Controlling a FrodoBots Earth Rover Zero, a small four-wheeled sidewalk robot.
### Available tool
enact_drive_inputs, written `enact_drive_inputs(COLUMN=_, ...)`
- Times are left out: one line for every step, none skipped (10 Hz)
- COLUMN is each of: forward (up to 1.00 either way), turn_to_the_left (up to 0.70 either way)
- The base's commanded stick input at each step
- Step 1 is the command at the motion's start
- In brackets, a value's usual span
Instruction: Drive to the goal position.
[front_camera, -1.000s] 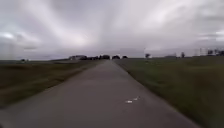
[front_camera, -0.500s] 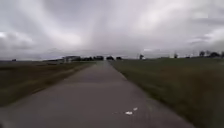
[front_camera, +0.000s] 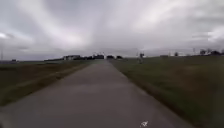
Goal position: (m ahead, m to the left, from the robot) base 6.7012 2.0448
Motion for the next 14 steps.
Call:
enact_drive_inputs(forward=0.70, turn_to_the_left=0.00)
enact_drive_inputs(forward=0.70, turn_to_the_left=0.00)
enact_drive_inputs(forward=0.70, turn_to_the_left=0.00)
enact_drive_inputs(forward=0.70, turn_to_the_left=0.00)
enact_drive_inputs(forward=0.70, turn_to_the_left=0.00)
enact_drive_inputs(forward=0.70, turn_to_the_left=0.00)
enact_drive_inputs(forward=0.70, turn_to_the_left=0.00)
enact_drive_inputs(forward=0.70, turn_to_the_left=0.00)
enact_drive_inputs(forward=0.70, turn_to_the_left=0.00)
enact_drive_inputs(forward=0.70, turn_to_the_left=0.00)
enact_drive_inputs(forward=0.70, turn_to_the_left=0.00)
enact_drive_inputs(forward=0.70, turn_to_the_left=0.00)
enact_drive_inputs(forward=0.70, turn_to_the_left=0.00)
enact_drive_inputs(forward=0.70, turn_to_the_left=0.00)
